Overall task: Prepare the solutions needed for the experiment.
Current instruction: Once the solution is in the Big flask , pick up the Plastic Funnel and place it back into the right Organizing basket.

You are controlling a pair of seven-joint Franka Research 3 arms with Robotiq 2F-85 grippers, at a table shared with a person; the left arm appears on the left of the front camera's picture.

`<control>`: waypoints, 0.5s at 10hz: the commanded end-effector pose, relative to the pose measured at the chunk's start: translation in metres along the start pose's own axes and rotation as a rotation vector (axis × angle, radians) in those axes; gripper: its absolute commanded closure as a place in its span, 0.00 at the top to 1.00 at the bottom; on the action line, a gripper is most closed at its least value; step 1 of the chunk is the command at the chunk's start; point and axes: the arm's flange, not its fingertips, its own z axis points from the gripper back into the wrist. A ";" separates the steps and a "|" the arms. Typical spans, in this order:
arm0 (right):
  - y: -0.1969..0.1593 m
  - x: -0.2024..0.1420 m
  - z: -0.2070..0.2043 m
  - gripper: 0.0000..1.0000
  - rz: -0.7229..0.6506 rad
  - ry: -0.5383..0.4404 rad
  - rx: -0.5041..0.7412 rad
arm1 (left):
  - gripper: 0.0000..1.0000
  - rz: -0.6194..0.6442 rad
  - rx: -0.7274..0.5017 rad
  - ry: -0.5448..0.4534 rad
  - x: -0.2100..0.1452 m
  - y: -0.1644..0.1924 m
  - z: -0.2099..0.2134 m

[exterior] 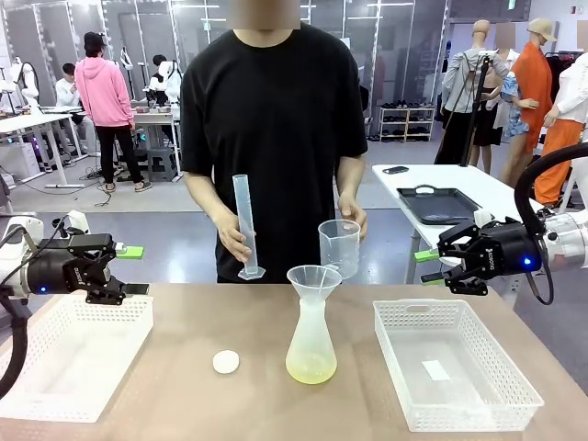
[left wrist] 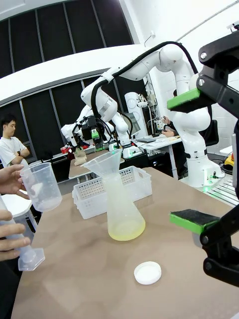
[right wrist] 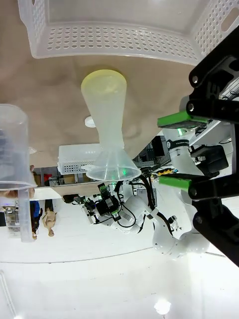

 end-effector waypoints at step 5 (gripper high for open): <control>0.000 -0.001 0.001 0.48 -0.001 0.004 0.009 | 1.00 -0.001 -0.029 -0.023 0.002 -0.002 -0.002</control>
